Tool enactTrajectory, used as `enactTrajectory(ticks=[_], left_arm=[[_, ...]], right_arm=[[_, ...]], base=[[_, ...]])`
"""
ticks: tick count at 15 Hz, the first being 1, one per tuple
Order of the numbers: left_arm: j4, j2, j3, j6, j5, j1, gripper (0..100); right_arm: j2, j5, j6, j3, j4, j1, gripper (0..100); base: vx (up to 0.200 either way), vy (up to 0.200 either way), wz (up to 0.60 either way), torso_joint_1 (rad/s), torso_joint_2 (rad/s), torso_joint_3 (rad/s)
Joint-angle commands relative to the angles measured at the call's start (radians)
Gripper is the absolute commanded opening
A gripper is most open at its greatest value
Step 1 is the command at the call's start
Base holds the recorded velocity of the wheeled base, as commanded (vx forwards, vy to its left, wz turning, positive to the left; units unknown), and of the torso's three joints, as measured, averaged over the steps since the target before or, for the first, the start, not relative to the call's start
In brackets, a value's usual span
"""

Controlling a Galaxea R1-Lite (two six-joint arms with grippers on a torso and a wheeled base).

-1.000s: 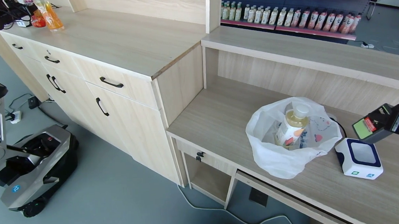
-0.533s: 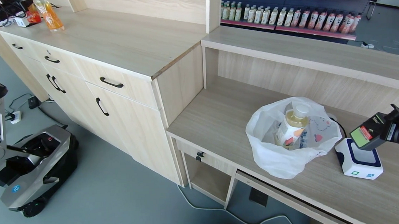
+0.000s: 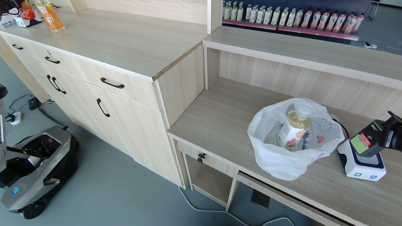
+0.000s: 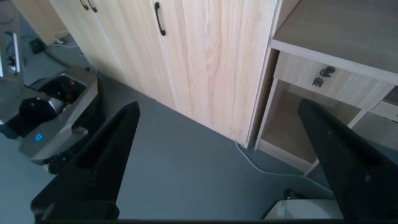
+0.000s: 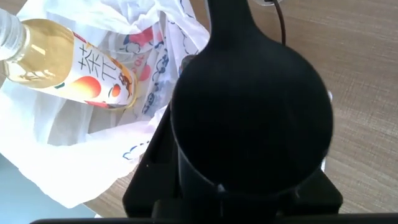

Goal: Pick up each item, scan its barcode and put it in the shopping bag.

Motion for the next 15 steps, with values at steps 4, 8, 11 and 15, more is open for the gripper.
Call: enactTrajectory(ticks=[4, 8, 11, 15], left_arm=[[0.000, 0.000, 0.000, 0.000, 0.001, 0.000, 100], [0.000, 0.000, 0.000, 0.000, 0.001, 0.000, 100], [0.000, 0.000, 0.000, 0.000, 0.001, 0.000, 100], [0.000, 0.000, 0.000, 0.000, 0.001, 0.000, 100]], right_arm=[[0.011, -0.001, -0.051, 0.027, -0.001, 0.002, 0], [0.026, -0.001, -0.050, 0.015, -0.013, 0.002, 0], [0.034, -0.001, -0.040, 0.013, -0.030, 0.003, 0], [0.035, -0.001, 0.022, -0.008, -0.030, 0.002, 0]], base=[[0.000, 0.000, 0.00, 0.000, 0.00, 0.000], [0.000, 0.000, 0.00, 0.000, 0.00, 0.000], [0.000, 0.000, 0.00, 0.000, 0.00, 0.000], [0.000, 0.000, 0.00, 0.000, 0.00, 0.000]])
